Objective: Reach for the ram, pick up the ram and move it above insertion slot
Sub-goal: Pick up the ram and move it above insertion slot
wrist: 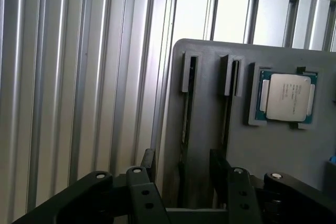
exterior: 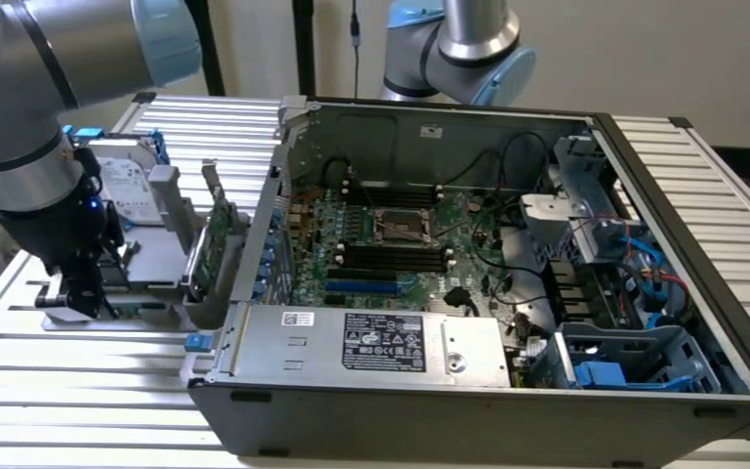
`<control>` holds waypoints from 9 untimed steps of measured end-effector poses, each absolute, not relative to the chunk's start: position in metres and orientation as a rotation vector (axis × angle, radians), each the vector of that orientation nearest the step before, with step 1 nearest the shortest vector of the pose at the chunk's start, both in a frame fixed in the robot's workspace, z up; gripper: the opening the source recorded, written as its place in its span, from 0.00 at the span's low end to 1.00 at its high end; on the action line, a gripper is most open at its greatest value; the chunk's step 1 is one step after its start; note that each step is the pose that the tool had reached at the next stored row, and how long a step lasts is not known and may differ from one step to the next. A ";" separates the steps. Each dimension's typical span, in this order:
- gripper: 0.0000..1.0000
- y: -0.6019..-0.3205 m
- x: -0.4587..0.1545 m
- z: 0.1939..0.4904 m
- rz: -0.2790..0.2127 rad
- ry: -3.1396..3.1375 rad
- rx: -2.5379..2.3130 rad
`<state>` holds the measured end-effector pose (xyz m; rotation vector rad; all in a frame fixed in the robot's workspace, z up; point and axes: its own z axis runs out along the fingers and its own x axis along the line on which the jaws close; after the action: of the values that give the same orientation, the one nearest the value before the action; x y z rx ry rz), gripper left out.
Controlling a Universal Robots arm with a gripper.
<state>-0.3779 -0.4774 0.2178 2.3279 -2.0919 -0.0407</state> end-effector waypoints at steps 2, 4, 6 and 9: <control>0.54 -0.477 -0.378 0.214 -0.041 -2.092 2.328; 0.54 -0.477 -0.378 0.211 -0.041 -2.092 2.328; 0.54 -0.477 -0.378 0.207 -0.041 -2.092 2.328; 0.54 -0.477 -0.378 0.204 -0.041 -2.092 2.327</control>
<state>-0.3779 -0.4774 0.2042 2.3274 -2.0921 -0.0407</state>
